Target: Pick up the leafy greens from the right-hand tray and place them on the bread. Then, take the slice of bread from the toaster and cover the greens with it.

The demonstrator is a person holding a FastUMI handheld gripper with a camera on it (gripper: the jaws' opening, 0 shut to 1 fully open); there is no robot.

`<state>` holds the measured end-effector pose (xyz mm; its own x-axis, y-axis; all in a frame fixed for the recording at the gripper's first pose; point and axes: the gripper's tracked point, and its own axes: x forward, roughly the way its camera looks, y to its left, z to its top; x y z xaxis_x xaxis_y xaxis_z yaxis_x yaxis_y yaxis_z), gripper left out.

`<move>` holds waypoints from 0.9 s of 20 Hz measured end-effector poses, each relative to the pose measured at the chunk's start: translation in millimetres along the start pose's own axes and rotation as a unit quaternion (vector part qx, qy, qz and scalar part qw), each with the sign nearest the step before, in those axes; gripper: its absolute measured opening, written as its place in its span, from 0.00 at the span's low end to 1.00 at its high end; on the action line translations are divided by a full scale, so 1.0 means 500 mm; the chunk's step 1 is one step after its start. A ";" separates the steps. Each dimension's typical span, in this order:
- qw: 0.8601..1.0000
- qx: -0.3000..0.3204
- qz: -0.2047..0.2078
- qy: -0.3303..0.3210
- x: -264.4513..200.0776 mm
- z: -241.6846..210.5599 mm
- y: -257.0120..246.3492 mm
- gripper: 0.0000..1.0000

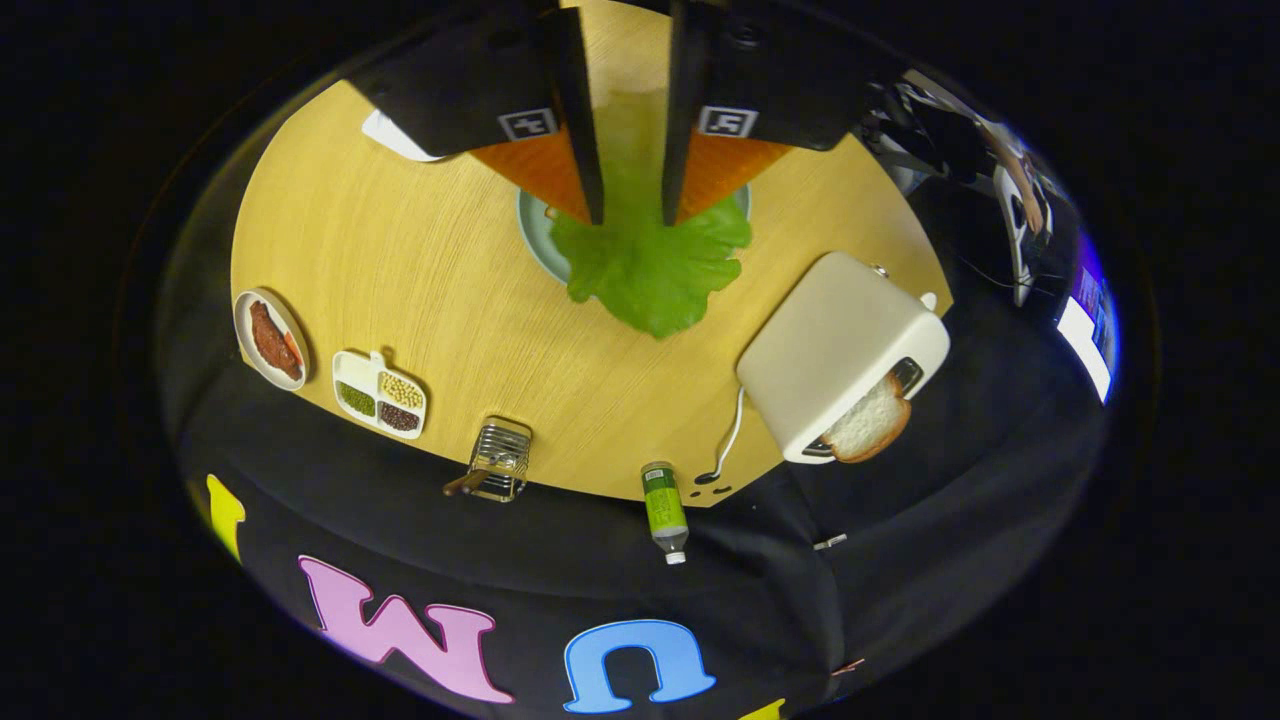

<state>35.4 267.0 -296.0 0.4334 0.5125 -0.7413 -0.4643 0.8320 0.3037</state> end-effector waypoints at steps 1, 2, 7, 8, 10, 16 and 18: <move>1.000 -0.005 -0.005 -0.006 0.008 0.002 -0.001 0.52; 1.000 -0.010 -0.009 -0.013 0.007 0.005 -0.003 0.67; 0.996 -0.025 -0.009 -0.088 -0.053 0.060 0.013 0.85; 0.993 -0.032 -0.010 -0.110 -0.077 0.075 0.016 0.85; 0.987 -0.046 -0.011 -0.154 -0.121 0.098 0.030 0.85; 0.961 -0.079 -0.012 -0.266 -0.286 0.179 0.079 0.84; 0.945 -0.092 -0.011 -0.312 -0.348 0.227 0.104 0.83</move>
<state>23.3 245.2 -83.1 0.7889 0.5695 -0.2309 -0.5521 0.8218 0.1404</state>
